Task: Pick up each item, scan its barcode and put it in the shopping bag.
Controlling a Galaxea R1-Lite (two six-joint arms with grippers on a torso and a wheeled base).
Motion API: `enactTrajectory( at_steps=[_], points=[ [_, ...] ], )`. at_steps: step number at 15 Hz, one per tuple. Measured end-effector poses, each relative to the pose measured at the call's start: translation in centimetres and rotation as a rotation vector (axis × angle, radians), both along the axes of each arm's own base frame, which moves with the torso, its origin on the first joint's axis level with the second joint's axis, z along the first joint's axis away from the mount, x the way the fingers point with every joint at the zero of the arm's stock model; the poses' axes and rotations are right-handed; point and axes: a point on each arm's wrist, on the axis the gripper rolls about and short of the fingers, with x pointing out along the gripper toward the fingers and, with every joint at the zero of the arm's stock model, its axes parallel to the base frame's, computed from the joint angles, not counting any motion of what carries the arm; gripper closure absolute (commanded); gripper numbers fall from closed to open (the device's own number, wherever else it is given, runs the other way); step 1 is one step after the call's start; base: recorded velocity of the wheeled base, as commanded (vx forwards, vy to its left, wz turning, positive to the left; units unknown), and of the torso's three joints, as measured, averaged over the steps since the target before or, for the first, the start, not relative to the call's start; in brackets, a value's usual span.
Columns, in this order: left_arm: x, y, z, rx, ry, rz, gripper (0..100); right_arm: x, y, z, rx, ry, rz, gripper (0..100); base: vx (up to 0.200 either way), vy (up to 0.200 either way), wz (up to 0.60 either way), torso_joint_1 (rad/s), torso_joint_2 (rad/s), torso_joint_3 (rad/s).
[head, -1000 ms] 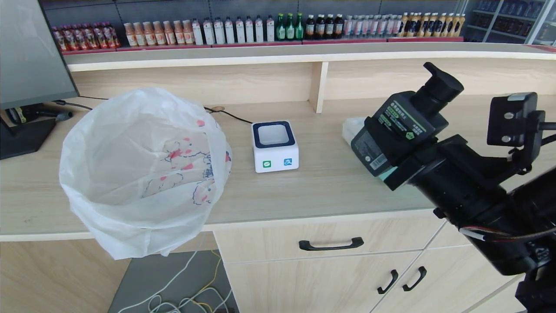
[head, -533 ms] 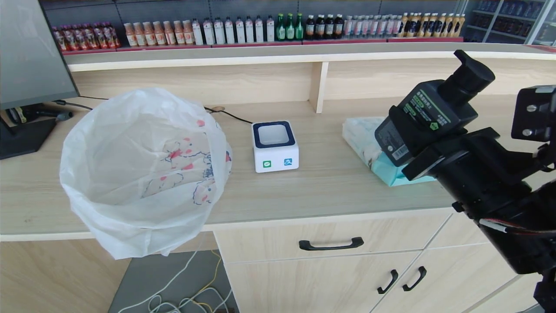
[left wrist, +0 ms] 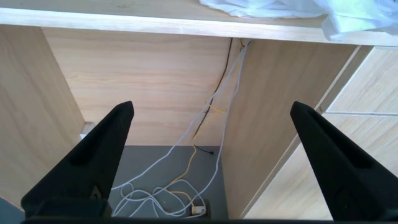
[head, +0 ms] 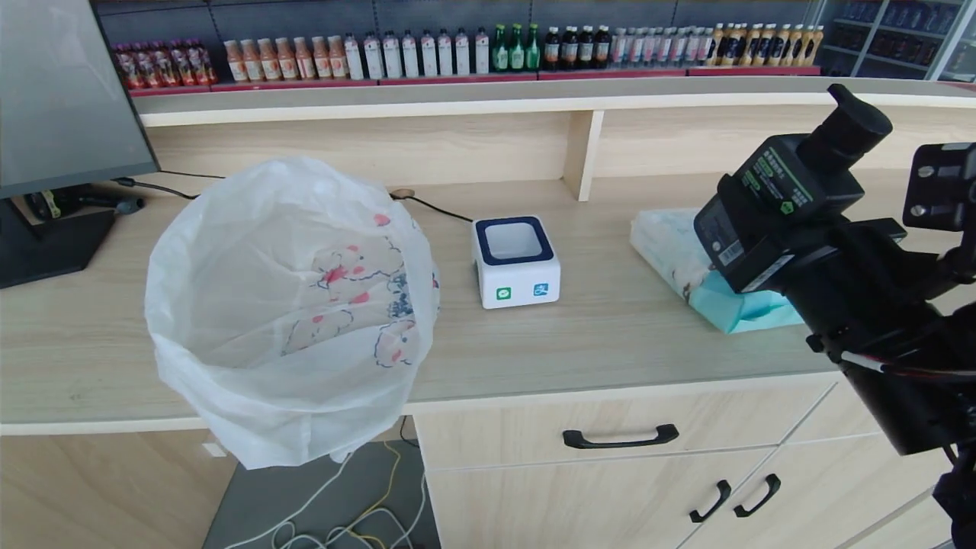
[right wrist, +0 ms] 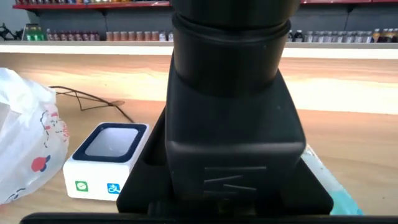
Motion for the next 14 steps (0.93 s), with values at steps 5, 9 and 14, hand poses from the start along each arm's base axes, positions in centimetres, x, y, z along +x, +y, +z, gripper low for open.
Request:
enactTrajectory(
  at_steps=[5, 9, 14],
  points=[
    [0.0, 0.0, 0.0, 0.0, 0.0, 0.001, 0, 0.5, 0.0, 0.1, 0.024, 0.006, -0.024, 100, 0.0, 0.2, 0.0, 0.006, 0.0, 0.002],
    [0.0, 0.0, 0.0, 0.001, 0.0, 0.0, 0, 1.0, 0.2, 0.2, 0.015, -0.001, -0.034, 100, 0.0, 0.05, 0.0, -0.001, 0.0, 0.001],
    [0.0, 0.0, 0.0, 0.001, 0.0, 0.001, 0, 1.7, 0.3, 2.5, 0.02, -0.091, -0.074, 100, 0.0, 0.0, 0.0, 0.0, 0.0, 0.0]
  ],
)
